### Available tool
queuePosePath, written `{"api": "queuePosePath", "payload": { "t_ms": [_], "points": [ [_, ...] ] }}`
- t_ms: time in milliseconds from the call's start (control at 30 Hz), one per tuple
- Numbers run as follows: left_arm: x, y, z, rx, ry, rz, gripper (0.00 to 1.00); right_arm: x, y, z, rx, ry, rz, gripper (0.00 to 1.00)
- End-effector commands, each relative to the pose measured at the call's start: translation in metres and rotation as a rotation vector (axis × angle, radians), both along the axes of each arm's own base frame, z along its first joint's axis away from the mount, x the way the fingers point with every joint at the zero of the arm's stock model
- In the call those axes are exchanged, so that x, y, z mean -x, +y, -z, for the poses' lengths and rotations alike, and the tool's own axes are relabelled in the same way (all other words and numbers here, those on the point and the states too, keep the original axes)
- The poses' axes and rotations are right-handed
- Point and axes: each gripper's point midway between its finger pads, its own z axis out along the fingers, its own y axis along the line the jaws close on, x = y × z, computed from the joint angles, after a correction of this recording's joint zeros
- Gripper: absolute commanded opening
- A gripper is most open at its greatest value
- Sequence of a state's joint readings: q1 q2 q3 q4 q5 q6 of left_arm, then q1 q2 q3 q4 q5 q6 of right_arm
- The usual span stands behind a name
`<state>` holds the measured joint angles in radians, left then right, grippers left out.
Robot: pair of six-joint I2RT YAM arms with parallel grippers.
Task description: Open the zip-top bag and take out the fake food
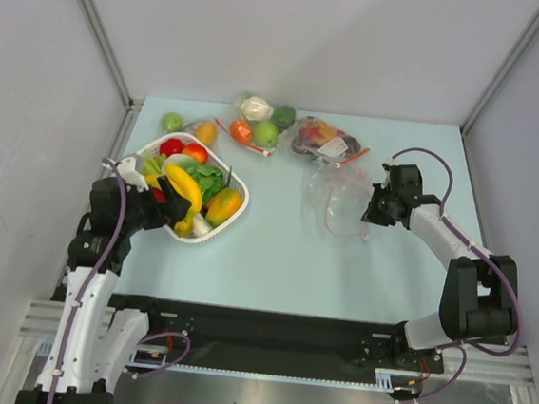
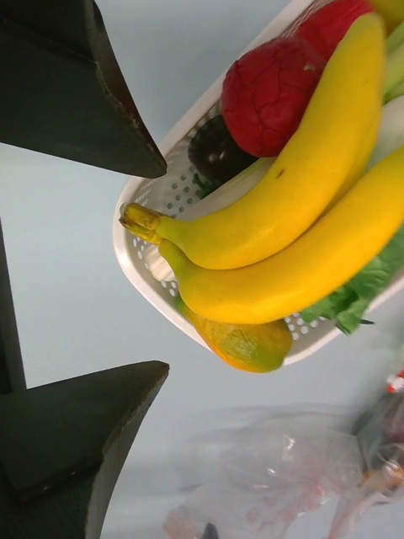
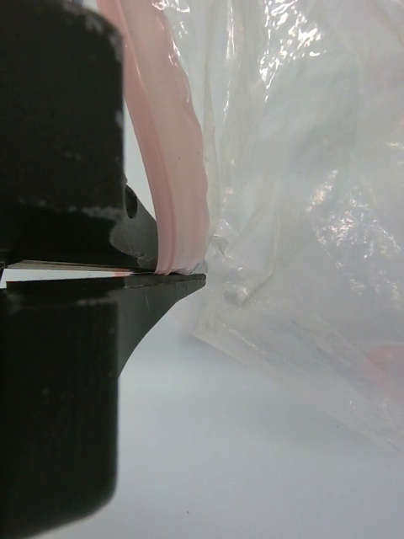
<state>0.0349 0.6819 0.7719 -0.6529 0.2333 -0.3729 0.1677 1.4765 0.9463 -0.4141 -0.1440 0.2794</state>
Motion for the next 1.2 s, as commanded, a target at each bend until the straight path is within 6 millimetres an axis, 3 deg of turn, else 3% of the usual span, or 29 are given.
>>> {"api": "queuePosePath", "payload": {
  "t_ms": [0,133,400,533,633,767,1000,1167],
  "points": [
    [-0.002,0.012,-0.048,-0.05,-0.147,-0.051,0.95,-0.006,0.0,-0.012,-0.007,-0.033,0.002,0.0],
    [-0.008,0.018,-0.075,-0.079,-0.226,-0.068,0.96,-0.005,0.0,-0.019,-0.006,-0.042,0.003,0.08],
    [-0.019,0.026,-0.09,-0.136,-0.245,-0.077,0.97,0.01,-0.007,-0.035,0.025,-0.066,-0.017,0.5],
    [-0.025,0.026,-0.091,-0.14,-0.242,-0.074,0.97,0.021,-0.012,-0.057,0.039,-0.128,-0.031,0.66],
    [-0.029,0.024,-0.09,-0.134,-0.239,-0.068,0.97,0.032,-0.016,-0.066,0.061,-0.136,-0.045,0.73],
    [-0.035,0.023,-0.091,-0.13,-0.235,-0.059,0.99,0.044,-0.024,-0.096,0.077,-0.215,-0.032,0.84],
    [-0.039,0.03,-0.1,-0.154,-0.243,-0.086,1.0,0.029,-0.026,-0.153,-0.036,-0.387,0.008,0.91],
    [-0.039,0.034,-0.101,-0.156,-0.225,-0.112,1.0,0.015,-0.025,-0.168,-0.15,-0.437,0.017,0.96]
  ]
}}
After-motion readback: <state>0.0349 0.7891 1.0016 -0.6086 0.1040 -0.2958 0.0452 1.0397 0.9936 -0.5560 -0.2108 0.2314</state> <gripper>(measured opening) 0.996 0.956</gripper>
